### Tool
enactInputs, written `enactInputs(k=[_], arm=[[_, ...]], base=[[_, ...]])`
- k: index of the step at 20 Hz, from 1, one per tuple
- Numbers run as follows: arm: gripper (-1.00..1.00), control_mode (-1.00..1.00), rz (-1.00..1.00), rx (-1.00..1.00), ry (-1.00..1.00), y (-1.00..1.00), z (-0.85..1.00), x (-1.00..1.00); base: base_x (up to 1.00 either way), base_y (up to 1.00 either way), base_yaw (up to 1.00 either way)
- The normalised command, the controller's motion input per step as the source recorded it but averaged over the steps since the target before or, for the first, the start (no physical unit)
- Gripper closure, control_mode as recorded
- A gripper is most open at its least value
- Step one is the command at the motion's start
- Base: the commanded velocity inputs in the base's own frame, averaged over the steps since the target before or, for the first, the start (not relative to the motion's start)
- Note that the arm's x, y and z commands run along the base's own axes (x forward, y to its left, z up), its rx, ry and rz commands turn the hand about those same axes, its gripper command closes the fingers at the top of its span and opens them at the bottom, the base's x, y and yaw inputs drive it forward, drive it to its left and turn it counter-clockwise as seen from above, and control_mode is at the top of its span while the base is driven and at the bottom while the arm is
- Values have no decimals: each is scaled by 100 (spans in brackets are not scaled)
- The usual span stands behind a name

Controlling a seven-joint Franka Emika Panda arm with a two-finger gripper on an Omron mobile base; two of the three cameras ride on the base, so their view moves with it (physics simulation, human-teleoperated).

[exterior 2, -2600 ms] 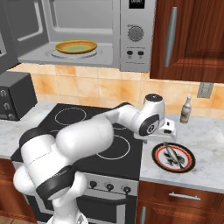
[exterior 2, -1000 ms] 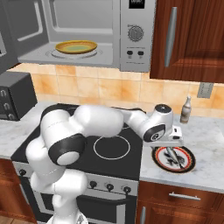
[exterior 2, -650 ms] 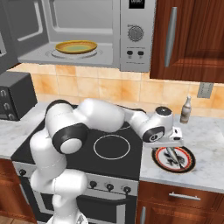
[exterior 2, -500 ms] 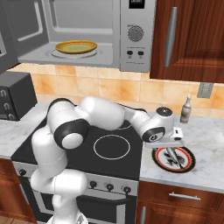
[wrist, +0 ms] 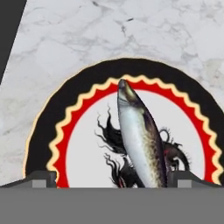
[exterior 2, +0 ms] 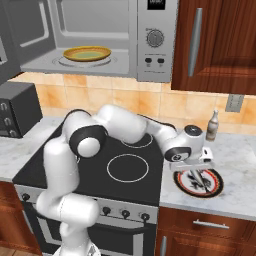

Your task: Pick the fish from the counter and place it in the microwave. Then turn on the microwave.

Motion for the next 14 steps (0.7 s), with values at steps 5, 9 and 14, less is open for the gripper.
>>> enactInputs(k=[5,9,14], arm=[[-100,-100,2,0,4,-5,-24,8],[-100,-100,3,0,5,-3,-26,15],[-100,-100,4,0,5,-6,-25,22]], base=[[0,0,0],[0,0,0],[0,0,0]])
